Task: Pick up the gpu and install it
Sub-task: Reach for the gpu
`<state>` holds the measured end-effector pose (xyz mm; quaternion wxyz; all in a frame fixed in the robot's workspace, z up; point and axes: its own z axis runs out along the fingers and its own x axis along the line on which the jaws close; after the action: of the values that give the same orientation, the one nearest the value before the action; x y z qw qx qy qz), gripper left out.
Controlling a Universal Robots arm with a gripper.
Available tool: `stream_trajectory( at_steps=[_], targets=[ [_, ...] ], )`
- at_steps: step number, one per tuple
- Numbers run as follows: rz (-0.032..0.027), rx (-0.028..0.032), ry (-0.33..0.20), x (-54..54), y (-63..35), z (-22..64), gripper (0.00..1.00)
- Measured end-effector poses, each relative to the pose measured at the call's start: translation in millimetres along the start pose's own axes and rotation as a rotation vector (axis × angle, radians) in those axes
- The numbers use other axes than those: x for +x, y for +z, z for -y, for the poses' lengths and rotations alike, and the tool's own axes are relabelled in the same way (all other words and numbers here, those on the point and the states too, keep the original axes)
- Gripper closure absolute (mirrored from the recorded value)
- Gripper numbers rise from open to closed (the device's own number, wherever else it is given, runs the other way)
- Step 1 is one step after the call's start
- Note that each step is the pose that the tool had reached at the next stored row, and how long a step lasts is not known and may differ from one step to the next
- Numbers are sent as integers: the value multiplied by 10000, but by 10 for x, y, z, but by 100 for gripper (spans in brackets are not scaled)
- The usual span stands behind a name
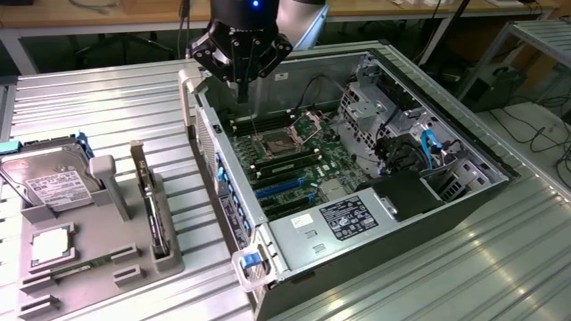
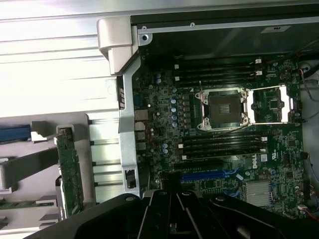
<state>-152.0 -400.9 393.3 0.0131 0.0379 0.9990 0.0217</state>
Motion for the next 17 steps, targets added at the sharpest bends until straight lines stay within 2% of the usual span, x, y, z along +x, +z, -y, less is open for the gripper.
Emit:
stream_trajectory(
  at_steps=[17],
  targets=[
    [0,0,0,90,-3,18,89]
  ],
)
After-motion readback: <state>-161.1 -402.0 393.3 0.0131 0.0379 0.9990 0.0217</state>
